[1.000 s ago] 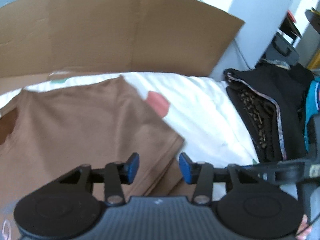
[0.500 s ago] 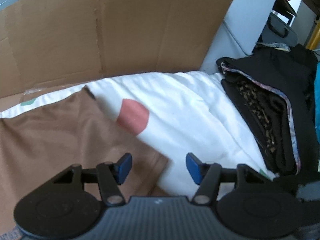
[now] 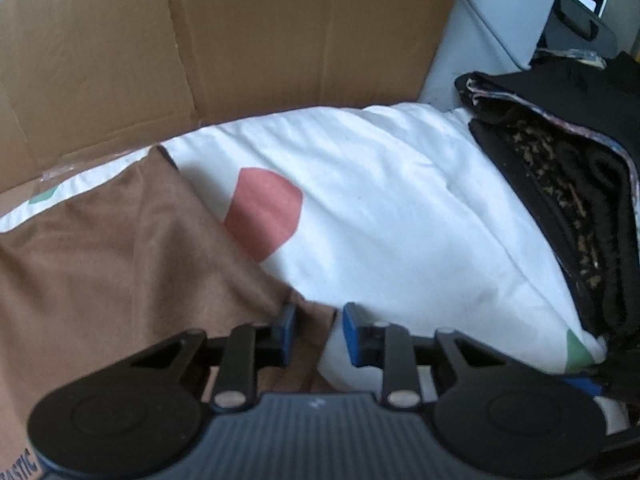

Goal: Fold clothes

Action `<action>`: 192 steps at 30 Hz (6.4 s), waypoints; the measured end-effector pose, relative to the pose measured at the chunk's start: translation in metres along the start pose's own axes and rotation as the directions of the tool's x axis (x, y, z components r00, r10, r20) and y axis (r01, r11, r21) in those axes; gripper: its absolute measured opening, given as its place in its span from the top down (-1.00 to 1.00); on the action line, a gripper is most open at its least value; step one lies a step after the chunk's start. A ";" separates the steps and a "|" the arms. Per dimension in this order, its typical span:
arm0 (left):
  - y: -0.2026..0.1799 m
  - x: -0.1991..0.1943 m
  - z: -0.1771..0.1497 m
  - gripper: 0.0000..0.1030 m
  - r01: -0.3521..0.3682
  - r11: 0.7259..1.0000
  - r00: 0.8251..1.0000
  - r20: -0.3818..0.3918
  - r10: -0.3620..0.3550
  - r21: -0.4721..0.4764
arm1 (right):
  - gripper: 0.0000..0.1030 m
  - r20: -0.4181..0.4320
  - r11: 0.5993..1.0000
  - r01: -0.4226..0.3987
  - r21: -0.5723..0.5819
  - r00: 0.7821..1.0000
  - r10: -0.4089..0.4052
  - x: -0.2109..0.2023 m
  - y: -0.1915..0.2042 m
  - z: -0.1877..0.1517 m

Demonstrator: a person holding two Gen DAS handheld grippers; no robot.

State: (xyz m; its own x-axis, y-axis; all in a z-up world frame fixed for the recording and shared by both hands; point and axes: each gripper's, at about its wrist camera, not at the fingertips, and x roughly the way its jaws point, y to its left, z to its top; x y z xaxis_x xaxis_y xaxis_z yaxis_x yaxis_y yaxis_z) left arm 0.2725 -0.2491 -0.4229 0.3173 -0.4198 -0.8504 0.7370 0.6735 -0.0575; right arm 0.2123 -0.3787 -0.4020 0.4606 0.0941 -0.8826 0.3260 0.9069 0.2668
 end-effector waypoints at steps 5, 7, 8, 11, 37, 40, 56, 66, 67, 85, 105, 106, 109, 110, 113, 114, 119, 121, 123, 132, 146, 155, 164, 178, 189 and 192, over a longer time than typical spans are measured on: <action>0.004 0.000 0.004 0.72 -0.009 0.999 1.000 -0.020 0.009 -0.035 | -0.10 0.001 1.000 -0.007 0.016 1.000 0.007 -0.001 -0.002 0.002; 0.010 -0.001 0.007 0.84 -0.001 0.998 0.999 -0.033 -0.001 -0.063 | -0.10 0.003 1.000 -0.004 0.018 1.000 0.004 0.000 -0.002 0.001; 0.013 -0.002 0.007 0.85 0.009 0.997 0.999 -0.036 -0.011 -0.076 | -0.11 0.004 1.000 0.001 0.015 1.000 -0.001 0.001 -0.001 0.000; 0.019 -0.011 0.008 0.87 0.026 0.996 0.999 -0.028 -0.028 -0.086 | -0.17 0.012 1.000 0.015 -0.018 1.000 -0.015 0.002 0.004 -0.003; 0.101 -0.098 0.013 0.88 -0.007 0.986 0.995 0.095 0.024 -0.168 | -0.20 0.125 0.999 -0.013 -0.040 0.992 0.017 -0.019 0.024 0.027; 0.112 -0.097 0.007 0.88 -0.013 0.981 0.995 0.094 0.032 -0.196 | -0.20 0.131 0.998 -0.002 -0.056 0.991 0.010 -0.019 0.029 0.029; 0.164 -0.093 -0.022 0.88 -0.001 0.928 0.990 0.133 0.055 -0.373 | -0.21 0.171 0.996 0.016 -0.084 0.985 -0.001 -0.008 0.042 0.064; 0.180 -0.094 -0.036 0.88 0.009 0.911 0.988 0.146 0.057 -0.413 | -0.21 0.184 0.991 -0.015 -0.130 0.982 0.039 0.011 0.062 0.096; 0.181 -0.095 -0.036 0.88 0.008 0.910 0.987 0.147 0.058 -0.414 | -0.21 0.185 0.991 -0.020 -0.134 0.982 0.045 0.013 0.065 0.099; 0.175 -0.122 -0.044 0.88 0.082 0.905 0.985 0.172 -0.010 -0.418 | -0.19 0.119 0.972 -0.052 -0.230 0.990 0.081 0.086 0.142 0.148; 0.184 -0.119 -0.045 0.90 0.081 0.877 0.987 0.159 -0.006 -0.473 | 0.01 0.089 0.960 0.029 -0.279 0.996 -0.004 0.119 0.158 0.165; 0.187 -0.117 -0.046 0.91 0.078 0.874 0.988 0.156 -0.002 -0.479 | 0.13 0.086 0.958 0.030 -0.286 0.996 -0.005 0.120 0.160 0.166; 0.193 -0.111 -0.048 0.97 0.061 0.868 0.989 0.145 0.013 -0.493 | 0.44 0.081 0.951 0.049 -0.307 0.996 -0.025 0.127 0.164 0.168; 0.195 -0.109 -0.048 0.97 0.055 0.866 0.990 0.139 0.017 -0.497 | 0.54 0.088 0.947 0.065 -0.315 0.995 -0.039 0.128 0.165 0.169; 0.202 -0.102 -0.050 0.97 0.029 0.863 0.993 0.114 0.033 -0.505 | 0.92 0.108 0.935 0.112 -0.338 0.991 -0.080 0.132 0.169 0.171; 0.204 -0.100 -0.050 0.97 0.022 0.861 0.994 0.107 0.037 -0.508 | 0.92 0.104 0.936 0.110 -0.336 0.991 -0.079 0.133 0.167 0.171; 0.219 -0.088 -0.057 0.97 -0.003 0.840 0.995 0.078 0.054 -0.543 | 0.93 0.089 0.943 0.094 -0.320 0.994 -0.069 0.135 0.162 0.175; 0.224 -0.083 -0.059 0.97 0.011 0.825 0.996 0.084 0.045 -0.566 | 0.87 0.077 0.952 0.069 -0.299 0.996 -0.048 0.131 0.157 0.177; 0.225 -0.081 -0.060 0.97 0.024 0.818 0.995 0.093 0.036 -0.574 | 0.86 0.077 0.961 0.026 -0.277 0.997 -0.005 0.121 0.151 0.181; 0.225 -0.077 -0.060 0.97 0.016 0.814 0.995 0.090 0.045 -0.580 | 0.34 0.081 0.927 -0.058 -0.370 0.992 0.094 0.099 0.163 0.173; 0.232 -0.065 -0.063 0.97 0.002 0.795 0.996 0.070 0.051 -0.607 | 0.41 0.075 0.920 0.045 -0.390 0.997 -0.017 0.126 0.171 0.165; 0.245 -0.058 -0.072 0.87 0.044 0.755 0.997 0.075 0.007 -0.655 | 0.40 0.086 0.908 0.072 -0.412 0.995 -0.039 0.117 0.174 0.169; 0.225 -0.092 -0.070 0.49 0.015 0.803 0.993 0.104 0.058 -0.596 | 0.35 0.102 0.910 0.003 -0.414 0.994 0.043 0.052 0.145 0.156; 0.156 -0.093 -0.073 0.25 0.100 0.867 0.994 0.088 -0.065 -0.489 | 0.56 0.033 0.889 -0.040 -0.456 0.998 0.062 0.019 0.114 0.069; 0.119 -0.067 -0.086 0.27 0.062 0.916 0.997 -0.013 -0.074 -0.396 | 0.56 -0.018 0.881 -0.020 -0.472 1.000 0.013 0.032 0.102 0.023; 0.116 -0.067 -0.085 0.24 0.048 0.927 0.998 -0.024 -0.061 -0.372 | 0.52 -0.018 0.906 -0.027 -0.423 1.000 0.021 0.033 0.097 0.024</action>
State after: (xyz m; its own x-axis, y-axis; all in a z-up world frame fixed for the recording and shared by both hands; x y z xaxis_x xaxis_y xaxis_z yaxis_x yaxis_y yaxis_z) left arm 0.2857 -0.0912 -0.4174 0.2574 -0.4457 -0.8574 0.4765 0.8305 -0.2886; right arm 0.2793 -0.2973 -0.3957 0.4524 0.1208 -0.8836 -0.0660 0.9926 0.1019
